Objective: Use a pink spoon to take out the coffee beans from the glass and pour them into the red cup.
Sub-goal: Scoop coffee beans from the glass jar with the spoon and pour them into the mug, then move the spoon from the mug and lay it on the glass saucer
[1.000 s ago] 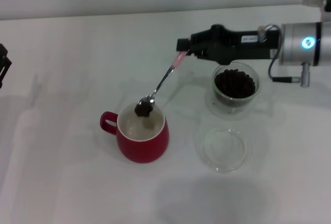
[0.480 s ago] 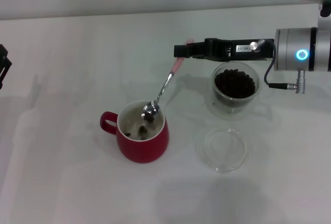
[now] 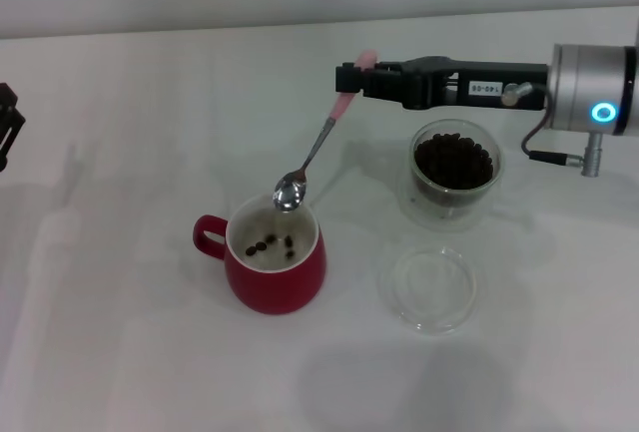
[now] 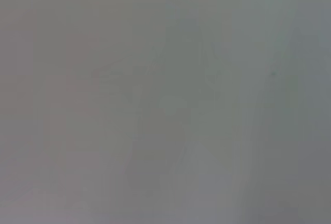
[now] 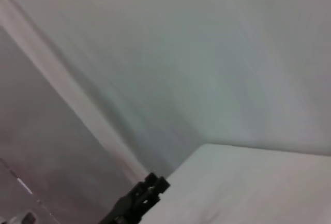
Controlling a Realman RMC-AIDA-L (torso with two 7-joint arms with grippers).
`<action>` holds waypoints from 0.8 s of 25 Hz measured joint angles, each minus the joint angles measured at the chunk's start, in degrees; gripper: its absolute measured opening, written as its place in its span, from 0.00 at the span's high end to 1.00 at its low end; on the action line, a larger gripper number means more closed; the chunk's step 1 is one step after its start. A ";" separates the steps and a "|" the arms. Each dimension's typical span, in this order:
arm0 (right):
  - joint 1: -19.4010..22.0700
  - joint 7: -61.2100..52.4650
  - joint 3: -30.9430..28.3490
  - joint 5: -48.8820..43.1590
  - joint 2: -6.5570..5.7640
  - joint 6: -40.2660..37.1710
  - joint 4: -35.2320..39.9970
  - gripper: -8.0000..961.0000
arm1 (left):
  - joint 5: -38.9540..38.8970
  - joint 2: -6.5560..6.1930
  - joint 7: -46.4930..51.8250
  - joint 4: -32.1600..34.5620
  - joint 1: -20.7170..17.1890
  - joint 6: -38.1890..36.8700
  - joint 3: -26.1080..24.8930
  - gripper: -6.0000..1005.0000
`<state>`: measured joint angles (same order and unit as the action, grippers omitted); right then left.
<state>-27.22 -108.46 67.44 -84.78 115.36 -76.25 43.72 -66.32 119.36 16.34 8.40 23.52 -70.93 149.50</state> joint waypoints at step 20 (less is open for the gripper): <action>12.90 4.34 -18.36 0.70 -5.05 -19.40 -10.25 0.71 | -0.99 0.18 0.05 1.03 0.82 0.49 0.00 0.11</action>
<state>-14.32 -104.12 49.08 -84.09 110.31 -95.65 33.47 -67.31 119.54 16.40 9.42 24.34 -70.43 149.50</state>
